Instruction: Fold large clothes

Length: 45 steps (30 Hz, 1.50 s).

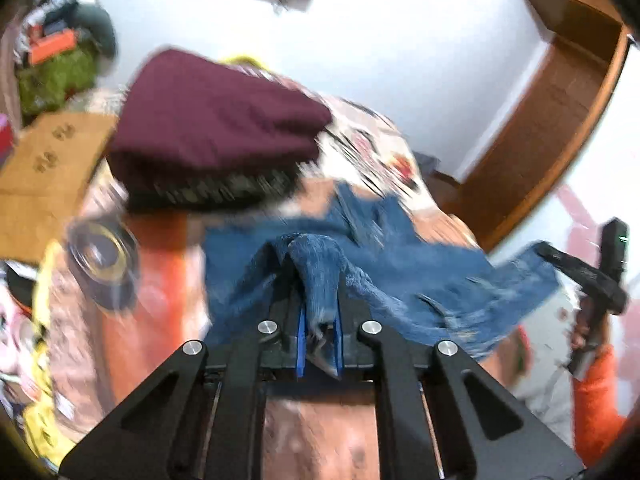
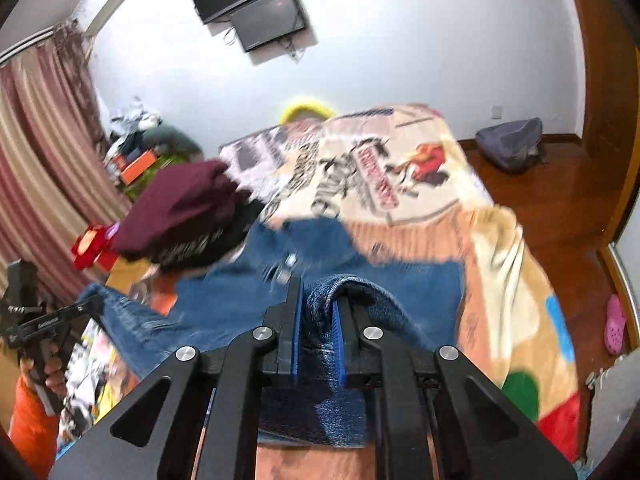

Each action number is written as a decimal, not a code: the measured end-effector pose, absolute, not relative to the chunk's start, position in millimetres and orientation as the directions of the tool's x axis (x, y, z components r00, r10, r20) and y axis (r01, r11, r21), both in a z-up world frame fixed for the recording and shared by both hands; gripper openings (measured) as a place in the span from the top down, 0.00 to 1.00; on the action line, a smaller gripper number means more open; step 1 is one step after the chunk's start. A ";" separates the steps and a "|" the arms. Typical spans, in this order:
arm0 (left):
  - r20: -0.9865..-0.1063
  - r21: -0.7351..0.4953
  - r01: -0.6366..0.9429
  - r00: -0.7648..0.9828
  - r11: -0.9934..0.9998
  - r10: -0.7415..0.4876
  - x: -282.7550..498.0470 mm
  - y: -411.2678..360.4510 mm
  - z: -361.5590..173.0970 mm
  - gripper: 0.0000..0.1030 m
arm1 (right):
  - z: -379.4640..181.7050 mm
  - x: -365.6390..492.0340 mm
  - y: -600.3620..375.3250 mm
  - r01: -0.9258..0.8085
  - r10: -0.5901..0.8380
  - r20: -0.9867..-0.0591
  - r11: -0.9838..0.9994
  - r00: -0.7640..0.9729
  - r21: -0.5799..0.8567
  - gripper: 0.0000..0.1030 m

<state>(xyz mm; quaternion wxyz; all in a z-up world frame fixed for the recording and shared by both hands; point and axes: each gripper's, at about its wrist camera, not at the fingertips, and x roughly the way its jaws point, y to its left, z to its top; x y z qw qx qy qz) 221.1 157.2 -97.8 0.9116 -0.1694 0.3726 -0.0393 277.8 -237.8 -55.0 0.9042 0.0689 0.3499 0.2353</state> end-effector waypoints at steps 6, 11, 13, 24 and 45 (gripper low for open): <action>-0.688 -0.371 -0.153 0.708 0.916 -0.160 290.0 183.1 -128.0 0.91 | -84.6 341.7 -238.6 -0.284 0.422 -0.660 0.906 0.622 0.313 0.89; -0.766 -0.298 -0.178 0.630 0.938 -0.124 325.6 178.3 -179.4 0.90 | -136.9 380.7 -247.3 -0.222 0.441 -0.729 0.897 0.524 0.383 0.89; -0.791 -0.252 -0.176 0.604 0.952 -0.098 332.3 171.6 -195.3 0.88 | -152.8 388.1 -251.7 -0.203 0.441 -0.748 0.896 0.496 0.394 0.89; -0.808 -0.009 -0.124 0.585 0.992 0.066 318.6 149.1 -187.5 0.50 | -131.6 363.3 -252.9 -0.190 0.274 -0.773 0.961 0.572 0.200 0.51; -0.873 -0.004 0.073 0.485 0.997 -0.039 270.4 94.1 -222.7 0.39 | -151.6 265.8 -168.9 -0.541 0.231 -0.813 0.833 0.534 -0.118 0.23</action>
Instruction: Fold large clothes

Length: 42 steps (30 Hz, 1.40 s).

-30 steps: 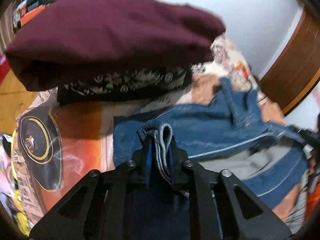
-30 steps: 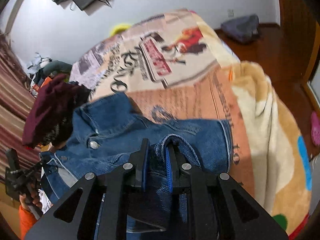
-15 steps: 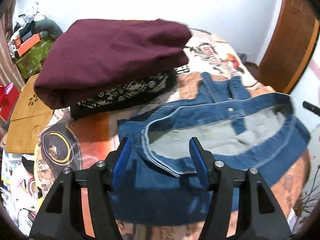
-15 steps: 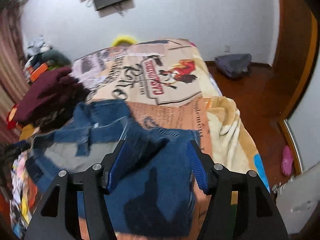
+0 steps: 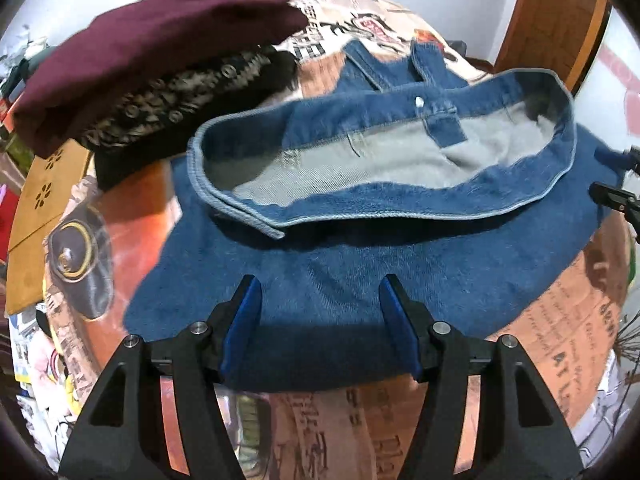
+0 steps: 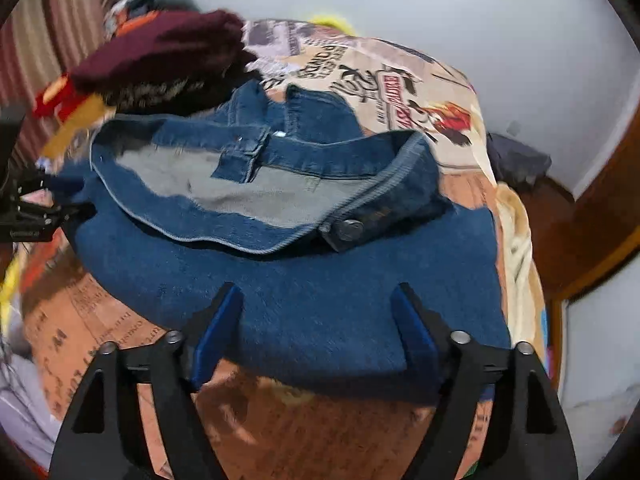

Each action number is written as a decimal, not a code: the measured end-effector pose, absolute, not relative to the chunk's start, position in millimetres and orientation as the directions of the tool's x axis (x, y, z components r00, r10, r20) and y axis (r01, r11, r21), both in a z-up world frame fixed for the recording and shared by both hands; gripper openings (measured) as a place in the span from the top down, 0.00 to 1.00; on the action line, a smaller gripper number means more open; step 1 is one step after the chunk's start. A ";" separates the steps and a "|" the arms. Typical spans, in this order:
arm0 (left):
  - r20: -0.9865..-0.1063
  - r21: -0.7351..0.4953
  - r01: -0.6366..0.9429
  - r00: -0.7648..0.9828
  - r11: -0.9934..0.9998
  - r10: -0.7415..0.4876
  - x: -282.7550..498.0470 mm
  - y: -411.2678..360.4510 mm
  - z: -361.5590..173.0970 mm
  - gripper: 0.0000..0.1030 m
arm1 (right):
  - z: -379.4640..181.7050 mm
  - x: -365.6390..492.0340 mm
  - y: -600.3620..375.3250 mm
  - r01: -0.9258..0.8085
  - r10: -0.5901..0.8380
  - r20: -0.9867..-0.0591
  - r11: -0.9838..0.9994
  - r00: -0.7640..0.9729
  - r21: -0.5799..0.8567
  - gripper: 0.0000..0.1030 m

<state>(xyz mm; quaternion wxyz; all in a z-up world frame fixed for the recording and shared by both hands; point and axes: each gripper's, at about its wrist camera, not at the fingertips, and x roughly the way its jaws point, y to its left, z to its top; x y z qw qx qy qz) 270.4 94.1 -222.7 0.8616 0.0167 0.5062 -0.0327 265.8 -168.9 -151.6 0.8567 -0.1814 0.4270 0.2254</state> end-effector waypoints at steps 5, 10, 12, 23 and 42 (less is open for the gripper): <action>-0.874 -0.052 0.047 0.481 0.998 -0.069 303.5 105.5 -232.0 0.31 | -161.4 295.1 -148.5 -0.564 0.233 -0.856 0.821 0.462 -0.081 0.22; -0.880 -0.052 0.025 0.471 0.998 -0.057 351.4 119.6 -234.6 0.28 | -167.7 334.7 -130.3 -0.569 0.224 -0.884 0.821 0.410 -0.056 0.25; -0.873 0.001 -0.023 0.488 1.000 0.012 373.3 127.5 -229.7 0.29 | -159.6 357.6 -132.1 -0.518 0.243 -0.868 0.855 0.433 -0.019 0.25; -0.783 0.069 -0.112 0.610 0.991 0.123 373.6 135.9 -181.5 0.29 | -112.0 376.9 -168.0 -0.310 0.318 -0.752 0.937 0.577 0.159 0.25; -0.864 -0.155 -0.031 0.488 0.987 -0.121 292.9 67.7 -225.9 0.29 | -173.8 258.2 -87.8 -0.622 0.308 -0.811 0.778 0.498 -0.086 0.25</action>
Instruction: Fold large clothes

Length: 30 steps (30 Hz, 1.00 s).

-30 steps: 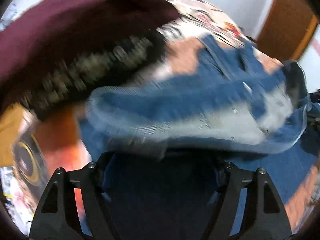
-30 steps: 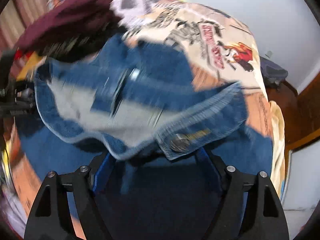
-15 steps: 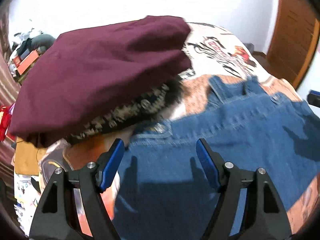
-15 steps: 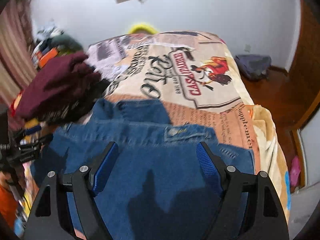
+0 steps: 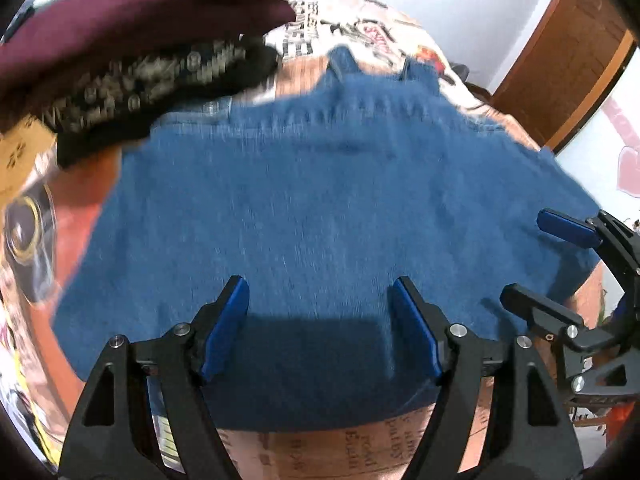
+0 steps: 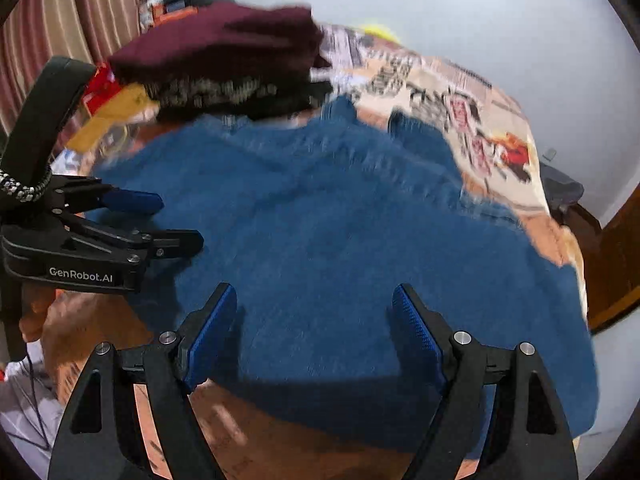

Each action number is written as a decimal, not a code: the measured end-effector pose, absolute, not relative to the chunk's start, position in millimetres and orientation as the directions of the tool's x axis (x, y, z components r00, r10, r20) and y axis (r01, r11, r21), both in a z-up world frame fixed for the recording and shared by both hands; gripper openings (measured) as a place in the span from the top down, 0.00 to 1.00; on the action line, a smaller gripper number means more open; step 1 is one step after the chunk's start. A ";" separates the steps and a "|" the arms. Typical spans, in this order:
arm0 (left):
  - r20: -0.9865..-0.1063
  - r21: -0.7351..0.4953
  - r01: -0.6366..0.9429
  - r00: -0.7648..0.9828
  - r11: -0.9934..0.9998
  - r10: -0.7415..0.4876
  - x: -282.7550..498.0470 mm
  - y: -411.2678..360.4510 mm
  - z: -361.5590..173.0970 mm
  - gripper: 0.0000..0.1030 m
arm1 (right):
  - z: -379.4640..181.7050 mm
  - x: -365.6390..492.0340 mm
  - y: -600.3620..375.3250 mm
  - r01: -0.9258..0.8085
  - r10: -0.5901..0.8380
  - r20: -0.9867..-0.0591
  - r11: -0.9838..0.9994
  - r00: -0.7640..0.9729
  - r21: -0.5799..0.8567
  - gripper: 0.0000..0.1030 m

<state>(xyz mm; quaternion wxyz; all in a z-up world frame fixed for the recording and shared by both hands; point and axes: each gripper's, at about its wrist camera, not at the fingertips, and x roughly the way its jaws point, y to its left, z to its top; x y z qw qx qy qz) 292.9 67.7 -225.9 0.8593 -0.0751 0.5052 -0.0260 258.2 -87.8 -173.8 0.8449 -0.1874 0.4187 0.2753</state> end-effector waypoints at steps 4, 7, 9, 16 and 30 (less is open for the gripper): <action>-0.847 -0.067 -0.017 0.529 0.998 -0.048 278.6 56.0 -222.5 0.28 | -177.1 256.2 -103.5 -0.600 0.288 -0.810 0.794 0.512 -0.097 0.25; -0.843 -0.057 -0.041 0.538 0.997 -0.026 270.3 61.7 -219.8 0.25 | -163.2 256.6 -125.7 -0.539 0.250 -0.789 0.834 0.561 -0.119 0.25; -0.842 -0.043 -0.087 0.539 0.995 0.010 265.1 75.2 -217.9 0.25 | -153.3 258.5 -145.6 -0.494 0.231 -0.771 0.861 0.594 -0.123 0.25; -0.842 -0.105 -0.274 0.535 0.956 0.061 240.6 139.9 -222.2 0.25 | -132.1 259.7 -219.1 -0.310 0.148 -0.737 0.947 0.660 -0.087 0.25; -0.838 -0.400 -0.468 0.535 0.788 -0.107 202.9 197.5 -242.3 0.25 | -110.8 248.3 -276.9 -0.136 0.123 -0.705 0.990 0.698 0.039 0.25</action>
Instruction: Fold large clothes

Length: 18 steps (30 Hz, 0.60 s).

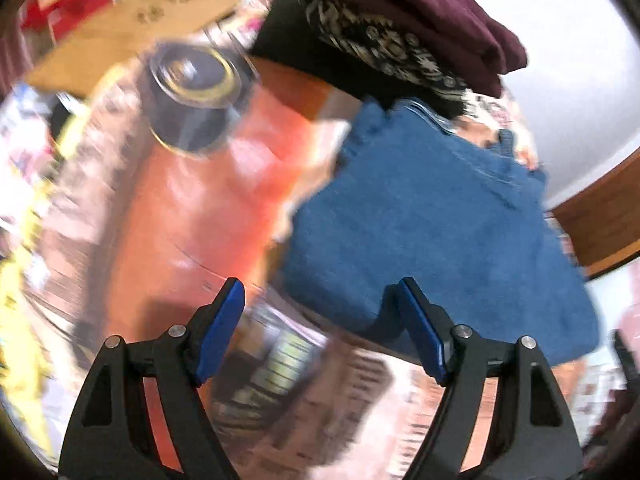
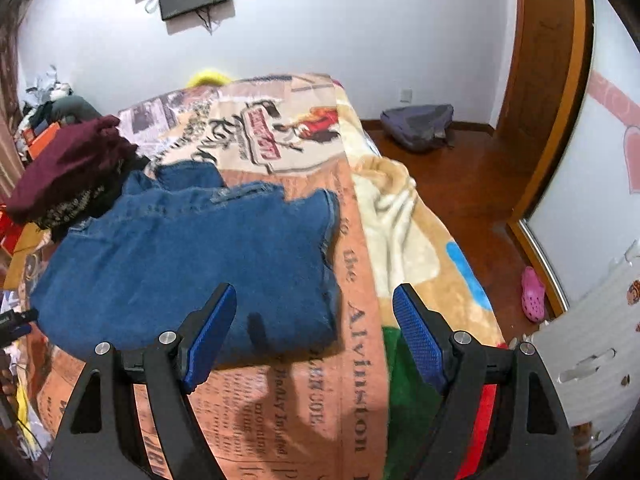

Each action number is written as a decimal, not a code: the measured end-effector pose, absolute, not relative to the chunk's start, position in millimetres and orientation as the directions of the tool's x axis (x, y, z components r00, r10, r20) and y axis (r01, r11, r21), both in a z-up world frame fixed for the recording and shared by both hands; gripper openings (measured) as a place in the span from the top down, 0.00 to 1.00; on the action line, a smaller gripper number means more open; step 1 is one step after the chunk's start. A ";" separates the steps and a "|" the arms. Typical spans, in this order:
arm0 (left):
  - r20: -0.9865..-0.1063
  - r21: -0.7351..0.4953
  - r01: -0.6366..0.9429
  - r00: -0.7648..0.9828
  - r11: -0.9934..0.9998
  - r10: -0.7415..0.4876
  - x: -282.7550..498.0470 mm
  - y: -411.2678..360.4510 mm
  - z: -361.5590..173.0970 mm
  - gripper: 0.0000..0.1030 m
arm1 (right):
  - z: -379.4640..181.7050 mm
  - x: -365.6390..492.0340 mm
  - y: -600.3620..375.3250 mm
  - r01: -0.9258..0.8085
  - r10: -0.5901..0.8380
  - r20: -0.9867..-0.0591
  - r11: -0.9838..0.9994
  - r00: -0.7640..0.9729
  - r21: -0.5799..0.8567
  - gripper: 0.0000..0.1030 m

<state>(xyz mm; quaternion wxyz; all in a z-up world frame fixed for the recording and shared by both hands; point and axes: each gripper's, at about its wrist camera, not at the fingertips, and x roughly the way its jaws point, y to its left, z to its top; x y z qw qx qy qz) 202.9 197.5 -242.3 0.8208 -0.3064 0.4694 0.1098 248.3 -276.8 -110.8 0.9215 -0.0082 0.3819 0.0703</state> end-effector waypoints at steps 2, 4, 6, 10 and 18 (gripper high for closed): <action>-0.826 -0.465 -0.465 0.533 0.754 -0.181 206.2 196.6 -249.9 0.25 | -105.5 249.8 -267.2 -0.160 0.155 -0.688 0.986 0.709 0.057 0.24; -0.810 -0.518 -0.467 0.536 0.717 -0.236 204.6 194.0 -258.1 0.25 | -103.5 249.4 -256.9 -0.192 0.191 -0.680 0.979 0.708 0.075 0.24; -0.792 -0.565 -0.487 0.547 0.666 -0.271 203.9 195.9 -265.8 0.25 | -104.3 249.7 -243.7 -0.236 0.229 -0.678 0.968 0.699 0.084 0.24; -0.699 -0.710 -0.499 0.586 0.496 -0.410 201.5 206.9 -287.0 0.24 | -115.4 251.2 -218.4 -0.299 0.259 -0.691 0.952 0.675 0.066 0.24; -0.678 -0.731 -0.483 0.593 0.482 -0.434 221.3 200.0 -285.0 0.21 | -150.0 255.8 -187.2 -0.339 0.236 -0.735 0.941 0.635 0.009 0.19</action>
